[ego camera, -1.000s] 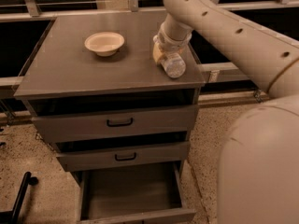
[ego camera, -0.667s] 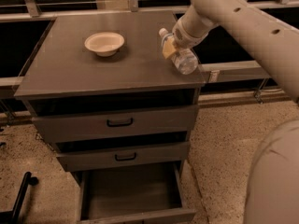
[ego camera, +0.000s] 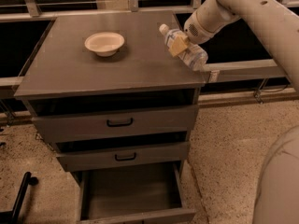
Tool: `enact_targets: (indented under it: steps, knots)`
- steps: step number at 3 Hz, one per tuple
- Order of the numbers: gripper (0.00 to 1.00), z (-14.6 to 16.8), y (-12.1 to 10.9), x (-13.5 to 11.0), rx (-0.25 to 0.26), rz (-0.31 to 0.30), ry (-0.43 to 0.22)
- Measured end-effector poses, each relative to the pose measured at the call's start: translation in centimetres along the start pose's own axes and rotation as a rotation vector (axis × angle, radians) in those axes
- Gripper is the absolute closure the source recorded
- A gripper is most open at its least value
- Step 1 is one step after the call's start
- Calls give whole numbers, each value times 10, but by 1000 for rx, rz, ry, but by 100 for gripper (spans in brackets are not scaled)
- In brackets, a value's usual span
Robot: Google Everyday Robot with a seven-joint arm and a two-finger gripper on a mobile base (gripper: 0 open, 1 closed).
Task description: Place blue plastic bottle into bottom drawer
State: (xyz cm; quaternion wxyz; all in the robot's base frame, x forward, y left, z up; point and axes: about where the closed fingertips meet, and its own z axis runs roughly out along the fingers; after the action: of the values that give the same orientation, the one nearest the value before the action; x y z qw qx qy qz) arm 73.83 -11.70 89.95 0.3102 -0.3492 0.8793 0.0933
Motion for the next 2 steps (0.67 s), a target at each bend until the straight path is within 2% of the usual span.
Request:
enact_targets:
  steps: [1,2]
  knots:
    - [100,1,0,0,-1,3,0]
    - [100,-6,14,-4,-20,-75,-27]
